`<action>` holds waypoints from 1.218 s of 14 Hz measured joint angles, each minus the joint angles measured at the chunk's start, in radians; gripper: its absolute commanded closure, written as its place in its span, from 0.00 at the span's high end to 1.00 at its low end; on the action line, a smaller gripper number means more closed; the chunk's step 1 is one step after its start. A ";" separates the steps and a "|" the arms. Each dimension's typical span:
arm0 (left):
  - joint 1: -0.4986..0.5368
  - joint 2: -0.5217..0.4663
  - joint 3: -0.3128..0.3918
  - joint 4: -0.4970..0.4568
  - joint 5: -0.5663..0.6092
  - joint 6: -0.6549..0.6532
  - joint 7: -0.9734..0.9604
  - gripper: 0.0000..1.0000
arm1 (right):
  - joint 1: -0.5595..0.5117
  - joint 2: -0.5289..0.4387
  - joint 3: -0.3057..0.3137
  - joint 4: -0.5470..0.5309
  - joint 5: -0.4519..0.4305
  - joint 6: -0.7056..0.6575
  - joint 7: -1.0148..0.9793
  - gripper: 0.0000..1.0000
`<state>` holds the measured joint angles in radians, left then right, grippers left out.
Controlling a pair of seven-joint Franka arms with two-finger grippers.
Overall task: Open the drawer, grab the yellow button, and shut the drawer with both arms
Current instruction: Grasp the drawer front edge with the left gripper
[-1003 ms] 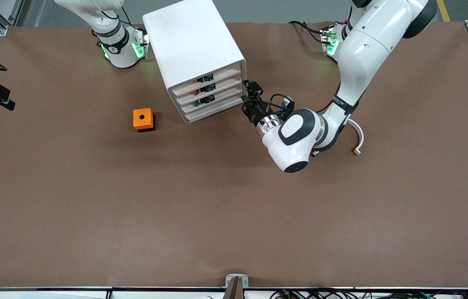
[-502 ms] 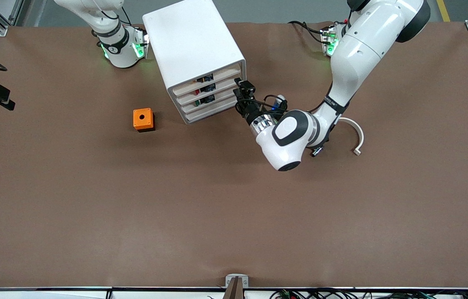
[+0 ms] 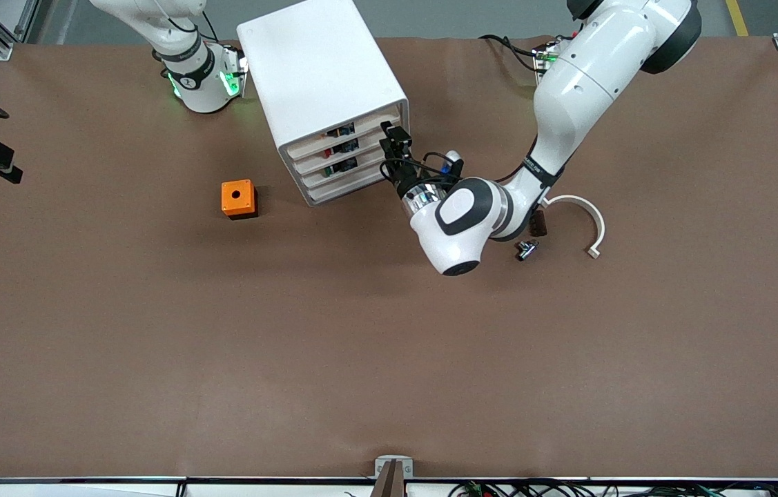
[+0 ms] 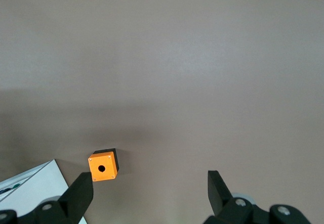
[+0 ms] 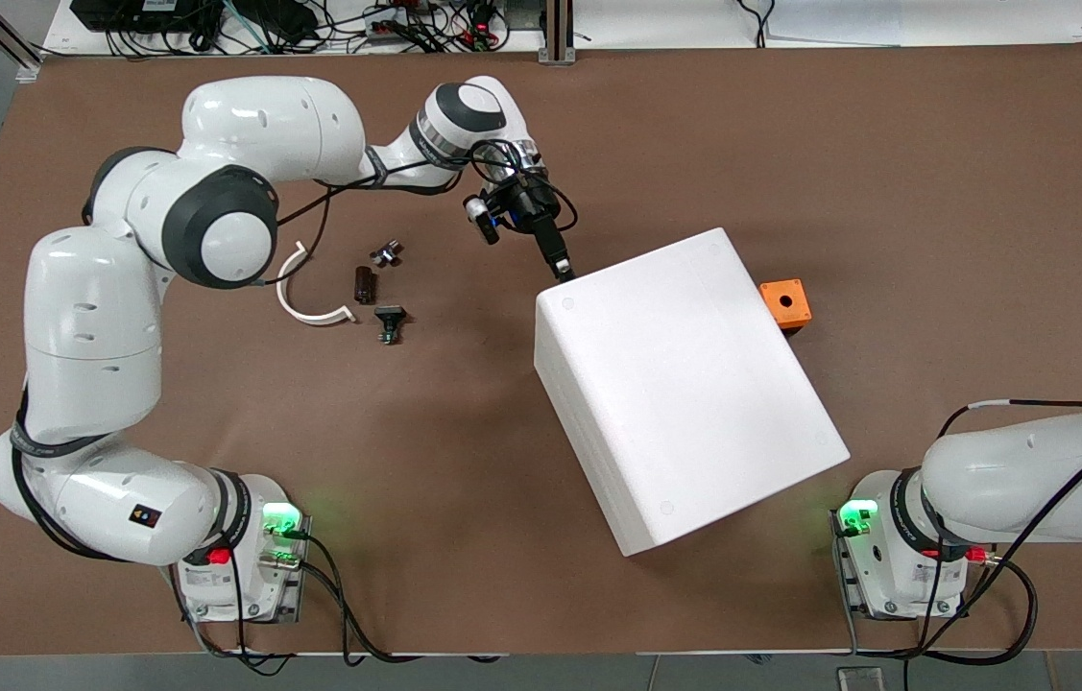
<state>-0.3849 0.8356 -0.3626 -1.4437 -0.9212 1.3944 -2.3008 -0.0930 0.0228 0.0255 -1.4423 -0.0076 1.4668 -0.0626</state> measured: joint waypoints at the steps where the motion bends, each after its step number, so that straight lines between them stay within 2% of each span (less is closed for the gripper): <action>1: -0.009 0.003 0.000 0.000 -0.001 0.003 -0.010 0.49 | 0.000 0.000 0.000 0.000 0.000 0.000 0.000 1.00; 6: -0.062 0.013 0.000 0.000 -0.008 0.021 -0.036 0.17 | 0.000 0.000 0.000 0.000 0.000 0.000 0.000 1.00; 9: -0.072 0.014 0.000 0.000 -0.009 0.021 -0.041 0.09 | 0.000 0.000 0.000 0.000 0.000 -0.001 0.000 1.00; 11: -0.070 0.014 0.001 0.002 -0.015 0.018 -0.061 0.06 | 0.000 0.001 0.000 0.000 0.000 -0.001 0.000 1.00; 17: -0.061 0.015 0.009 0.002 -0.025 0.019 -0.068 0.08 | -0.001 0.002 0.000 0.000 0.000 -0.002 0.000 1.00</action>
<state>-0.4462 0.8503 -0.3536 -1.4421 -0.9461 1.4131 -2.3688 -0.0940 0.0247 0.0255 -1.4426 -0.0076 1.4647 -0.0627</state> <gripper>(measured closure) 0.894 0.000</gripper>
